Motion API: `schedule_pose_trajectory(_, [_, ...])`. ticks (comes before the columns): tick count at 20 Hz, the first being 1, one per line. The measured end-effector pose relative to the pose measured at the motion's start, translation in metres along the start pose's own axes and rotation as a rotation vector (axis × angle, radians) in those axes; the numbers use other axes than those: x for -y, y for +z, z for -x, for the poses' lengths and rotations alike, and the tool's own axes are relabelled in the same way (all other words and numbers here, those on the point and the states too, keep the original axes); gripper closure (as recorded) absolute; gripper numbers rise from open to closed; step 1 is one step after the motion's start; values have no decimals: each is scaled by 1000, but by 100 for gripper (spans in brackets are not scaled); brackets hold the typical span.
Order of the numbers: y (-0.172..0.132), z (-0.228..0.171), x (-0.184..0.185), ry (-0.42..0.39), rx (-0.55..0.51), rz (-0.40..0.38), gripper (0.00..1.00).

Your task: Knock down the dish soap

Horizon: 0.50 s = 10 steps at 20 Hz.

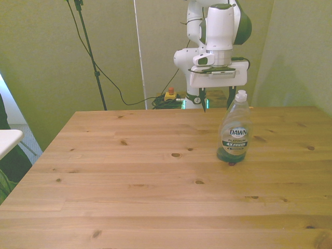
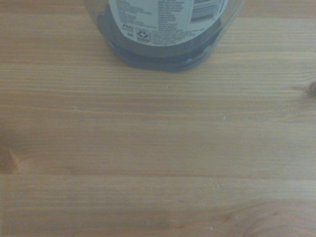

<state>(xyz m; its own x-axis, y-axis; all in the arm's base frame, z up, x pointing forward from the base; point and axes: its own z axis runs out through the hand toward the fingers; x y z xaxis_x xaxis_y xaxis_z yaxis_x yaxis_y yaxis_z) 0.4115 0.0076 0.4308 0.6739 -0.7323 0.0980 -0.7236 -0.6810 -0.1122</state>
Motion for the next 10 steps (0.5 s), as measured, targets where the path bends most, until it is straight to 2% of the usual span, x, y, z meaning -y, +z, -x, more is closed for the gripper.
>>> schedule_pose_trajectory(2, [0, 0, 0, 0, 0, 1, 0])
schedule_pose_trajectory(3, [0, 1, 1, 5, -1, 1, 100])
schedule_pose_trajectory(10, [-9, 19, 20, 60, -29, -23, 100])
